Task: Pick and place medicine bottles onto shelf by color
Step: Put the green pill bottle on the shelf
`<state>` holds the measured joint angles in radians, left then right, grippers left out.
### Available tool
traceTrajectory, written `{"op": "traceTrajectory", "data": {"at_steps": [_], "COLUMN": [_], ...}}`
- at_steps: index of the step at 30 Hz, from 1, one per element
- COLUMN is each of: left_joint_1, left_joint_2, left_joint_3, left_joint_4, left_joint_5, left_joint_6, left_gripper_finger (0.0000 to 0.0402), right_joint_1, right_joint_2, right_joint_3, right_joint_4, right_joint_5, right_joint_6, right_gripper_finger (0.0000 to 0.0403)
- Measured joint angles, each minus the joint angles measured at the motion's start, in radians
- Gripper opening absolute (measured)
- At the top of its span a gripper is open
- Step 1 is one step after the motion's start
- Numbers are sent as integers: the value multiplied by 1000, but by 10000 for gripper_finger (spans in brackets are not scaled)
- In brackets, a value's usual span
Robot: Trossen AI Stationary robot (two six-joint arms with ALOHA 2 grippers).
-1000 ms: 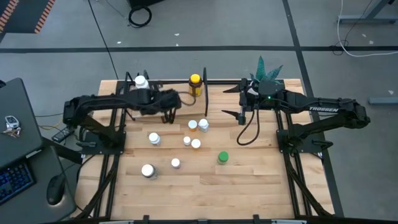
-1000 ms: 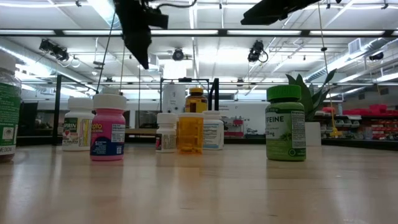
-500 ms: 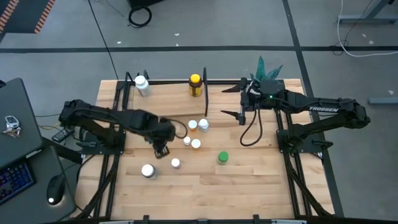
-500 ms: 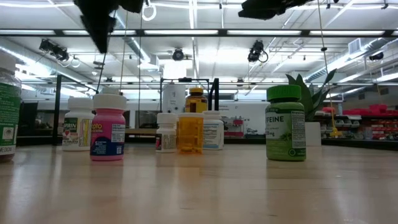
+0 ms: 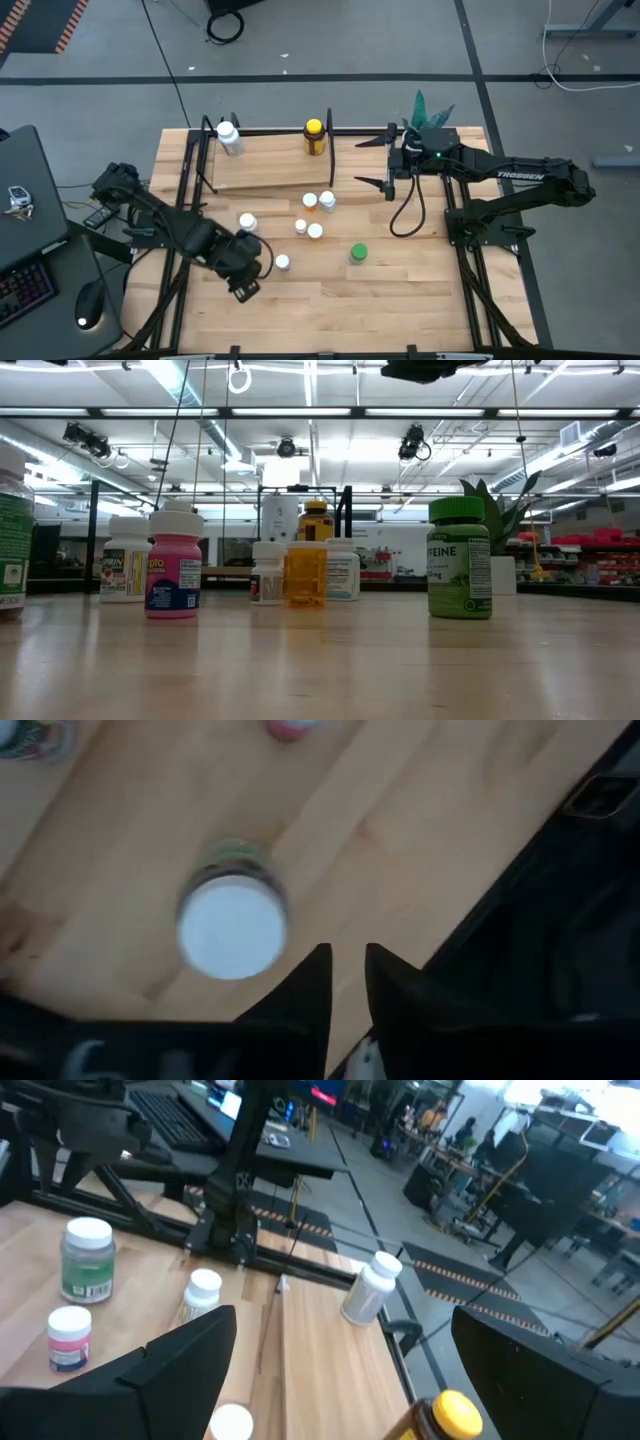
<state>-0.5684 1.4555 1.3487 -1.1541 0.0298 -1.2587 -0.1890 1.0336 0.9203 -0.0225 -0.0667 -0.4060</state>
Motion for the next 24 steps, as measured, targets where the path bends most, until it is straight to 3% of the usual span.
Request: {"op": "traceTrajectory", "data": {"at_steps": [7, 11, 17, 24], "left_joint_1": [-57, -82, -162, -244], "left_joint_2": [29, 46, 51, 70], "left_joint_3": [0, 0, 0, 0], "left_joint_4": [40, -15, -83, -191], "left_joint_5": [-14, -8, 79, 22], "left_joint_6": [-65, -86, -220, -345], "left_gripper_finger": [8, 8, 38, 129], "right_joint_1": [0, 0, 0, 0], "right_joint_2": [0, 0, 0, 22], "right_joint_3": [0, 0, 0, 0], "right_joint_4": [23, 23, 21, 31], "right_joint_5": [-20, -20, -25, -25], "right_joint_6": [-13, -13, -12, -12], "right_gripper_finger": [379, 379, 379, 379]}}
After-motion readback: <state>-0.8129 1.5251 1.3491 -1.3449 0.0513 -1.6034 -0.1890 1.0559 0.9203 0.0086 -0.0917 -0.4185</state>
